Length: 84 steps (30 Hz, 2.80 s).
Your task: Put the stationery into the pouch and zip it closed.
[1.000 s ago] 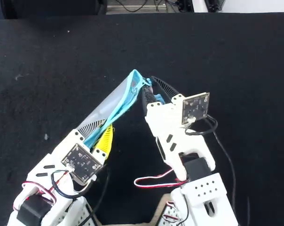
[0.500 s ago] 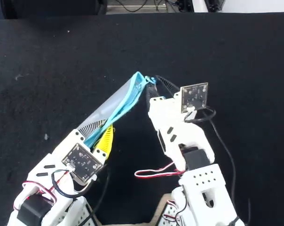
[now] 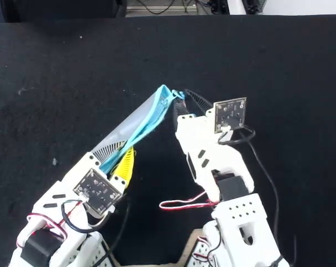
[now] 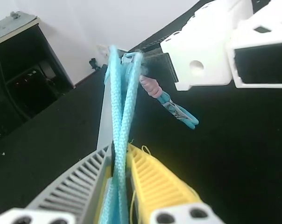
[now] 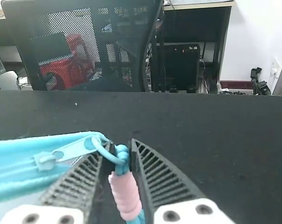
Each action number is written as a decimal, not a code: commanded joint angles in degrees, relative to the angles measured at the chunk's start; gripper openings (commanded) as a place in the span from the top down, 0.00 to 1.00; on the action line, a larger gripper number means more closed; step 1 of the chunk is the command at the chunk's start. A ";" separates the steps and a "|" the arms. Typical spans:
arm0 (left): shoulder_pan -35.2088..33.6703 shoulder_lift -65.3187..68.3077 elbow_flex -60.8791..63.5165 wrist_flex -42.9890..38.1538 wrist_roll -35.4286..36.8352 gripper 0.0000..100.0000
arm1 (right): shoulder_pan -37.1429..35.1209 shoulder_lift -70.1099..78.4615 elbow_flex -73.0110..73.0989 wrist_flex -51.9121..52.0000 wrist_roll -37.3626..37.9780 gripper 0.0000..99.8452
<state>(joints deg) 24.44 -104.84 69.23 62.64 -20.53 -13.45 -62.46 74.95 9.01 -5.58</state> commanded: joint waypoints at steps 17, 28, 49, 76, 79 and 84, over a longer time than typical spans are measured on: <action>1.80 0.35 7.87 -20.22 0.62 0.97 | 2.81 -4.26 -2.68 -0.62 -0.70 0.99; 9.45 0.35 7.96 -29.80 0.35 0.97 | -4.31 -22.90 3.47 5.63 -0.26 0.99; 0.40 0.35 -4.44 -1.76 0.88 0.90 | -6.59 -27.03 3.65 8.70 -0.26 0.99; 5.05 3.60 -15.34 -4.57 0.88 0.84 | -14.59 -27.56 5.14 9.41 5.54 0.99; 5.05 8.53 -15.96 -6.42 0.88 0.84 | -14.59 -27.56 5.14 9.41 5.63 0.99; 4.97 13.45 -18.77 -6.59 0.88 0.84 | -14.59 -27.56 5.14 9.41 5.71 0.99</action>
<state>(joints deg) 28.75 -94.99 55.60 57.10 -20.26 -27.43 -89.19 80.31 18.33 -0.40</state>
